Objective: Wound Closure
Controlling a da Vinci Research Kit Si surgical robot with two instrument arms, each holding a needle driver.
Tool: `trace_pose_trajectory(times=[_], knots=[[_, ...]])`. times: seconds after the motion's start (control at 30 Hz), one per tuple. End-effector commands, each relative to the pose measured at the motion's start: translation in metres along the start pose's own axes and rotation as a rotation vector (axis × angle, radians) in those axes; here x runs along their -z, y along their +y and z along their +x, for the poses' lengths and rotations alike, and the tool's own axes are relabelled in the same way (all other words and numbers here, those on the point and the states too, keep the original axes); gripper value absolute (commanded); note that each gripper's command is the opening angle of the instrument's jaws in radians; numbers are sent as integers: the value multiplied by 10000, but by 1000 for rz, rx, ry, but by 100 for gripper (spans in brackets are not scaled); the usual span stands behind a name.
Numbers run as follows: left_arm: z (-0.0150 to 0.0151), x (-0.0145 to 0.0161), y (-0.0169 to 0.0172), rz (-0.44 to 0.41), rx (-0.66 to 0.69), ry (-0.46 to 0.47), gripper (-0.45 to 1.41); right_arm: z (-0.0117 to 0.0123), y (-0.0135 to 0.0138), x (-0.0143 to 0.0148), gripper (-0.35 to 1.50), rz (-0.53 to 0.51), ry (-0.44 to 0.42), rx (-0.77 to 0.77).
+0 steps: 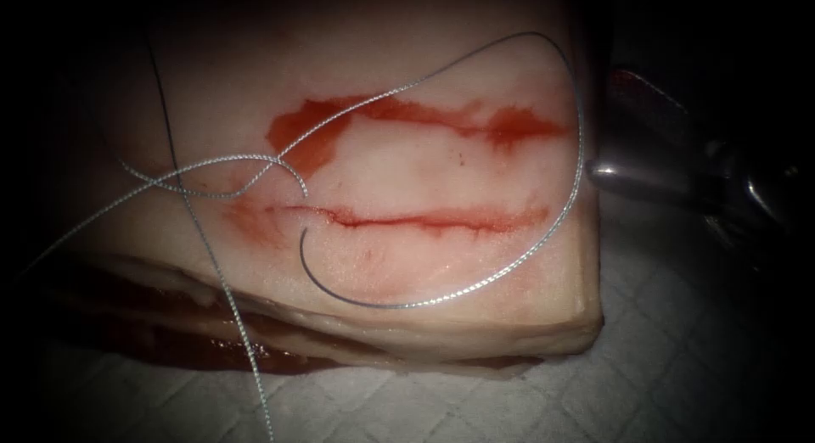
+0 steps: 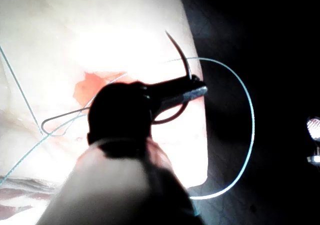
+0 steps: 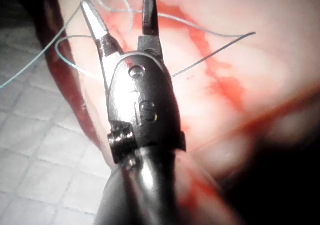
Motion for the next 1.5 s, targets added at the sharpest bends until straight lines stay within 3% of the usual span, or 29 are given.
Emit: trace_pose_trajectory(times=[0.03, 0.07, 0.13, 0.4, 0.47, 0.5, 0.67, 0.77, 0.83, 1.27, 1.5], knots=[[3, -3, 6, 2, -1, 0, -45, 15, 3, -53, 91, -18, -18, 92], [3, -3, 7, 2, -1, 0, -45, 18, 2, -66, 83, -15, -19, 121], [3, -3, 7, 2, -1, 0, -45, 28, 2, -91, 30, -12, -24, 204], [4, -4, 7, 2, -2, 0, -45, 91, 10, -125, 19, -13, 93, 390], [5, -4, 7, 2, -2, 0, -45, 111, 7, -129, 14, -16, 112, 416], [4, -4, 7, 2, -2, 0, -45, 133, 3, -130, 12, -30, 144, 449], [5, -4, 7, 2, -2, -1, -45, 205, 0, -113, 14, -128, 321, 548], [5, -4, 7, 2, -2, -1, -45, 229, 4, -108, 12, -167, 335, 575], [5, -4, 7, 2, -2, -1, -45, 237, 11, -106, 7, -222, 342, 574], [6, -5, 6, 2, -2, -1, -45, 269, 29, -115, 9, -318, 344, 609], [6, -5, 6, 2, -2, -1, -45, 275, 27, -113, 10, -282, 374, 628]])
